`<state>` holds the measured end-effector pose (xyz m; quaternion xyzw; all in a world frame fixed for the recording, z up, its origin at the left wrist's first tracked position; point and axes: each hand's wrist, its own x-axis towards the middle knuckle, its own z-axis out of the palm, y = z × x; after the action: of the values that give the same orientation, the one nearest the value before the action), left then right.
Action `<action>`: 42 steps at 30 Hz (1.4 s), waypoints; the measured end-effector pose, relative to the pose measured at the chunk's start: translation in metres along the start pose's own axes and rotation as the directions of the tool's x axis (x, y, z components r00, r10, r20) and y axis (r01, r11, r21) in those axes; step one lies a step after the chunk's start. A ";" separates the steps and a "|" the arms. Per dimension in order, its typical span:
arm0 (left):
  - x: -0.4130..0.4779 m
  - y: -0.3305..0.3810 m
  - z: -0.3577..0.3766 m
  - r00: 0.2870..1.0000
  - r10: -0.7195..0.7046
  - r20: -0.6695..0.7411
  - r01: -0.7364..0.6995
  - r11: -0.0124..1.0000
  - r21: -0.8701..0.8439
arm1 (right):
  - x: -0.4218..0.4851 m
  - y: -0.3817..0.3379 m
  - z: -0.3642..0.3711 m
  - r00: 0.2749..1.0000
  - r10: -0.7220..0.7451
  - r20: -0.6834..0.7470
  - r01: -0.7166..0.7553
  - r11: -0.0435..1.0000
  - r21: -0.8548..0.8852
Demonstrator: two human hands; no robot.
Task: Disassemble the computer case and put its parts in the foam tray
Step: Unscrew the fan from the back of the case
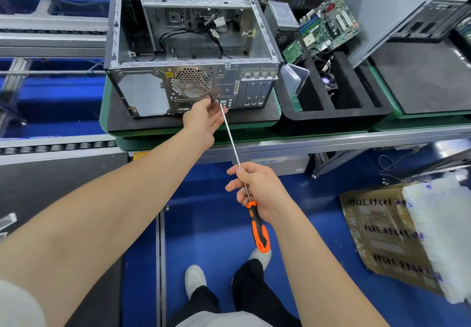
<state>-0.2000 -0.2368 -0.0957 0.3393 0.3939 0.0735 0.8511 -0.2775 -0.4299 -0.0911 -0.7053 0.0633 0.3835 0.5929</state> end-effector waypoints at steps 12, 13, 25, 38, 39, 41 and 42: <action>-0.008 -0.003 0.006 0.993 -0.073 0.094 0.091 0.976 -0.197 | 0.000 0.008 0.000 1.000 -0.003 0.001 0.003 1.000 0.000; -0.011 -0.004 0.009 0.989 -0.098 0.110 0.119 0.973 -0.200 | 0.000 0.009 0.001 1.000 -0.006 -0.002 0.006 1.000 0.010; -0.046 -0.052 0.106 0.909 -0.254 0.330 0.217 0.965 0.145 | 0.008 0.000 -0.026 0.969 -0.116 -0.220 0.173 0.951 0.257; 0.043 -0.106 0.223 0.933 0.221 0.284 -0.356 0.450 0.819 | 0.082 -0.076 -0.169 0.938 -0.107 -0.331 0.196 0.949 0.247; 0.051 -0.108 0.225 0.914 0.261 0.310 -0.388 0.339 0.857 | 0.088 -0.079 -0.178 0.940 -0.097 -0.327 0.185 0.951 0.249; 0.064 -0.112 0.229 0.889 0.300 0.346 -0.412 0.195 0.890 | 0.100 -0.084 -0.196 0.945 -0.081 -0.317 0.167 0.953 0.254; 0.069 -0.113 0.231 0.884 0.306 0.354 -0.414 0.158 0.897 | 0.106 -0.086 -0.204 0.947 -0.076 -0.311 0.160 0.954 0.254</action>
<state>-0.0028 -0.4157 -0.1045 0.8683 0.2253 0.0043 0.4419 -0.0615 -0.5473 -0.0876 -0.6678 0.1620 0.2240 0.6911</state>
